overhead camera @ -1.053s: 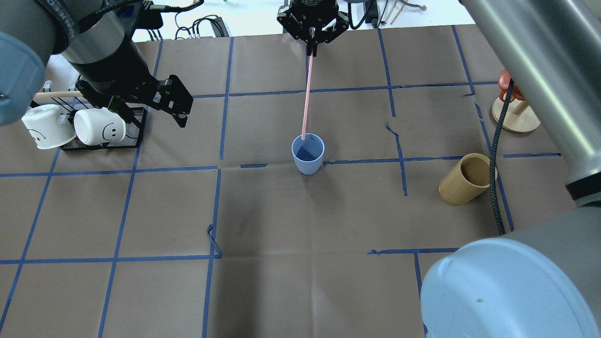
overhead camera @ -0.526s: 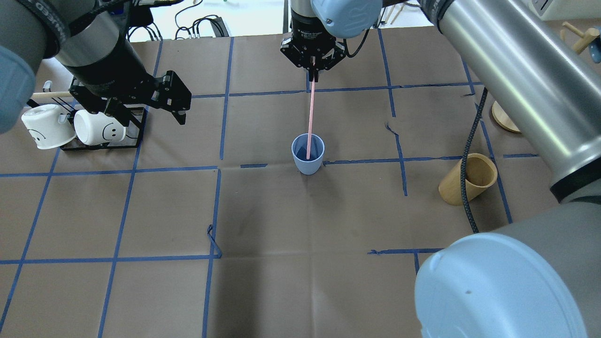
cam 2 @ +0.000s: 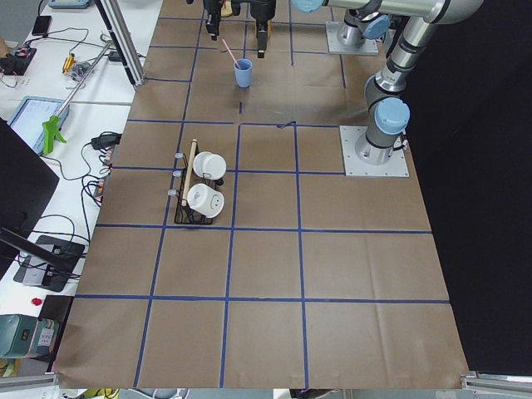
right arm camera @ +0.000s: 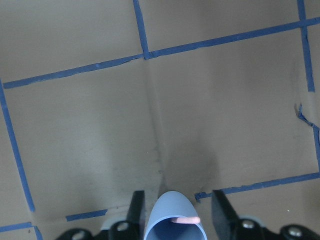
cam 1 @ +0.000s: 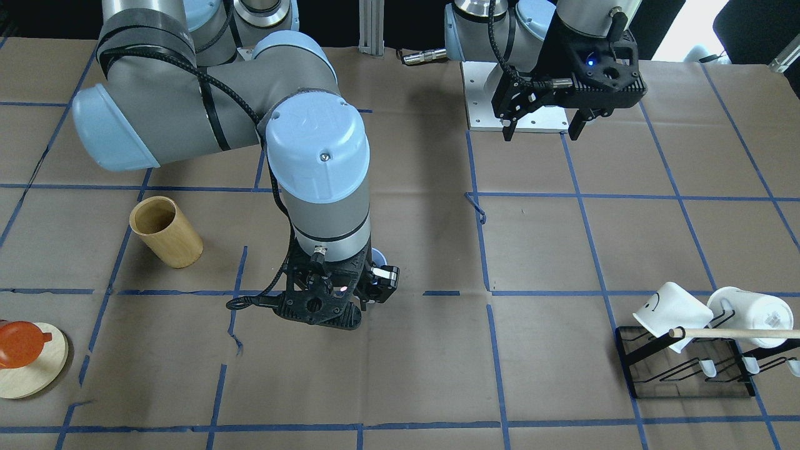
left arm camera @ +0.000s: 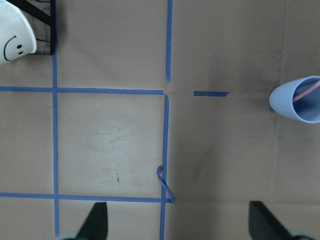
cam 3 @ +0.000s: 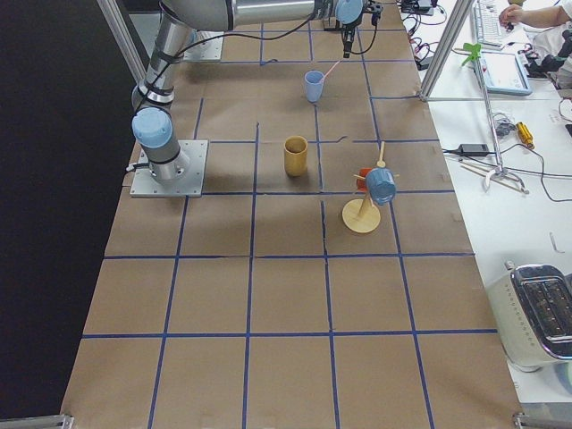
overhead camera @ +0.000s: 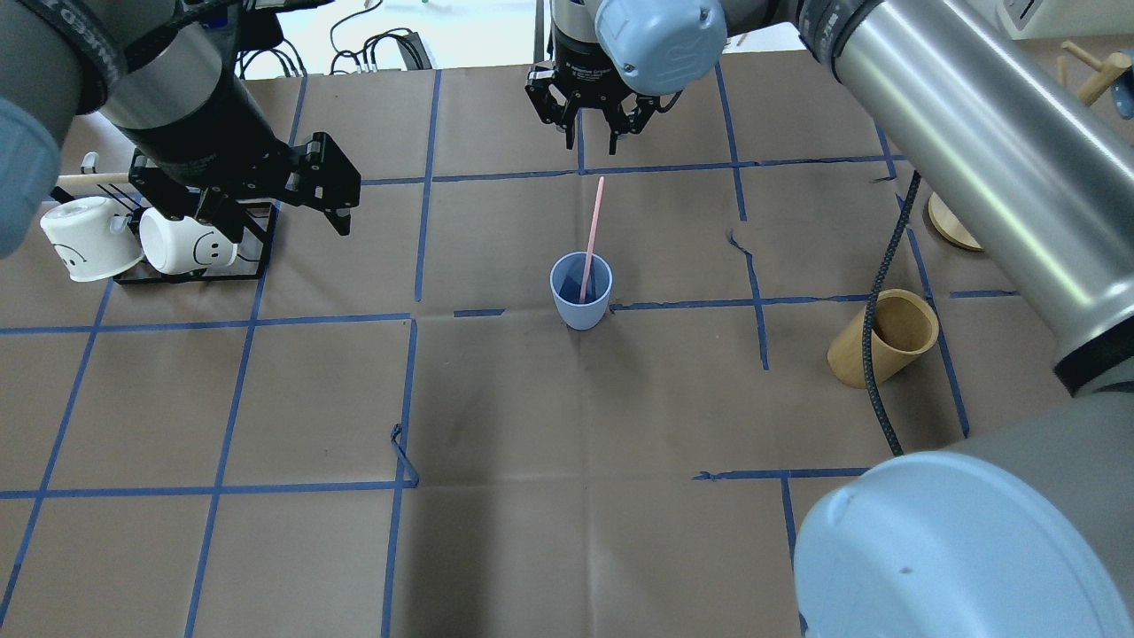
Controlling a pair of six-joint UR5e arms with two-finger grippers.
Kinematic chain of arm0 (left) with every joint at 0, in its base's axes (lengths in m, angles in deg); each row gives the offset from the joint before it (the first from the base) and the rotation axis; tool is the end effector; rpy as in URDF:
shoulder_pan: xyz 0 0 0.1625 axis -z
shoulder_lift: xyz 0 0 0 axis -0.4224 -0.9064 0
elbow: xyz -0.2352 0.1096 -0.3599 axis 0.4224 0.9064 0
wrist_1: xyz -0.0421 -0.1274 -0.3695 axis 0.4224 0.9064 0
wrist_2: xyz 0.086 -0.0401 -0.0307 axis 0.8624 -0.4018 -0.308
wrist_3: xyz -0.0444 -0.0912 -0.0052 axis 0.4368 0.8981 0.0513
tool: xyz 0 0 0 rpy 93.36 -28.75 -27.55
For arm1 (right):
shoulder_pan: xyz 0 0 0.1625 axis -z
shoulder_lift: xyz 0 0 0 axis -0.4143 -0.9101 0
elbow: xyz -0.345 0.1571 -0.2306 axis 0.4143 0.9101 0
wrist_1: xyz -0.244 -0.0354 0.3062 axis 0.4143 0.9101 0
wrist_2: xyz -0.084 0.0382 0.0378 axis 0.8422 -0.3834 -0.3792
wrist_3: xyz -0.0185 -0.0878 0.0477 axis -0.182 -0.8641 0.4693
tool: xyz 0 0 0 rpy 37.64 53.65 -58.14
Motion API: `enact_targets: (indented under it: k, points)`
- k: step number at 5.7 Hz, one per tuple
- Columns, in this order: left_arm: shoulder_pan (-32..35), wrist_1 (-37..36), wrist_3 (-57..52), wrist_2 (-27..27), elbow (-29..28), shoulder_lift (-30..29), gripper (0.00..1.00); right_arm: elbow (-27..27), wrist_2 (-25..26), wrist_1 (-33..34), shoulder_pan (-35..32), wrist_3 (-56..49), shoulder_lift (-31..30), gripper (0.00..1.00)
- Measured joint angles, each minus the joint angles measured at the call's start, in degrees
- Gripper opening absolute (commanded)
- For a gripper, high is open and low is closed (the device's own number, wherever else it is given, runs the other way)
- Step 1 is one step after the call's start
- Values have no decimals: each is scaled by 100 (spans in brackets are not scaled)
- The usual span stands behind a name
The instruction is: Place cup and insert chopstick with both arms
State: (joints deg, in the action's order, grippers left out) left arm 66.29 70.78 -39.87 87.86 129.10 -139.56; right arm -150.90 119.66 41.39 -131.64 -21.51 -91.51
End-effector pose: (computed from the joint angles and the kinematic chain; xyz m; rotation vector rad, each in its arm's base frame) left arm -0.1413 -0.4343 0.5322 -0.0580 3.1255 -0.0726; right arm 0.3344 -0.6259 0.4311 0.2950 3.0840 -0.0984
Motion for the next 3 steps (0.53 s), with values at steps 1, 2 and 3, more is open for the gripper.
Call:
enact_targets:
  k: [1, 2, 3]
  points:
    - [-2, -1, -2, 3, 0, 1, 99, -32, 8, -306, 158, -268, -295, 100]
    - [2, -1, -3, 2, 12, 1, 99, -94, 34, -795, 451, -872, -680, 100]
    - [13, -1, -4, 2, 24, 4, 99, -236, 52, -1248, 837, -1568, -1075, 100]
